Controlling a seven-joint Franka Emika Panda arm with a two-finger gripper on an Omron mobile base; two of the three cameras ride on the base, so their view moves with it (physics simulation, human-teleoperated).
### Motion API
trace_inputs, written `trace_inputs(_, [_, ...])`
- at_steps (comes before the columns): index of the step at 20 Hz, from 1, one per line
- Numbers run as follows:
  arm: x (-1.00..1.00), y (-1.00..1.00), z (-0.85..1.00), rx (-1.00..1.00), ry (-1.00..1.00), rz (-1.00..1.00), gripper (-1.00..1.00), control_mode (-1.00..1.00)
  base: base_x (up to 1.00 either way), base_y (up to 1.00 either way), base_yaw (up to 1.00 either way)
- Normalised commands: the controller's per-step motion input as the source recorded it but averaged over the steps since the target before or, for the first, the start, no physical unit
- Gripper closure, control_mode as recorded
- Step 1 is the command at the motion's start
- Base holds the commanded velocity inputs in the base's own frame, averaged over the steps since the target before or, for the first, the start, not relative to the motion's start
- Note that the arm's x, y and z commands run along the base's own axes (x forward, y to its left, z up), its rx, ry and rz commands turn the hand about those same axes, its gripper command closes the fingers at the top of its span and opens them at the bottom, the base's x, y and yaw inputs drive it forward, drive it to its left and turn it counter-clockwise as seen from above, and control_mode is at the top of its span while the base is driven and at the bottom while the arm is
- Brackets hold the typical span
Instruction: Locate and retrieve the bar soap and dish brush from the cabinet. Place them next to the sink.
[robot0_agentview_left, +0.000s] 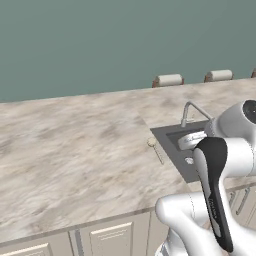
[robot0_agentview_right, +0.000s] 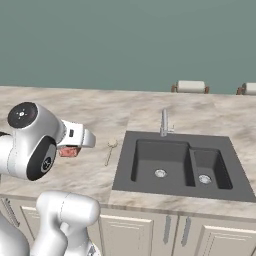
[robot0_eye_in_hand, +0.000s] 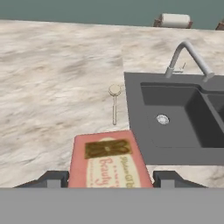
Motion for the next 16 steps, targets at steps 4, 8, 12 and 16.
trace_inputs(4, [0.23, 0.0, -0.43, 0.0, 0.2, 0.02, 1.0, -1.0, 0.0, 0.0, 0.0])
trace_inputs(8, [0.61, 0.0, -0.55, -0.02, 0.27, 0.1, 1.0, -1.0, 0.0, 0.0, 0.0])
trace_inputs(12, [0.58, 0.0, -0.65, -0.01, 0.24, 0.11, 1.0, -1.0, 0.0, 0.0, 0.0])
trace_inputs(16, [0.69, 0.0, -0.87, -0.04, 0.1, 0.12, 1.0, -1.0, 0.0, 0.0, 0.0])
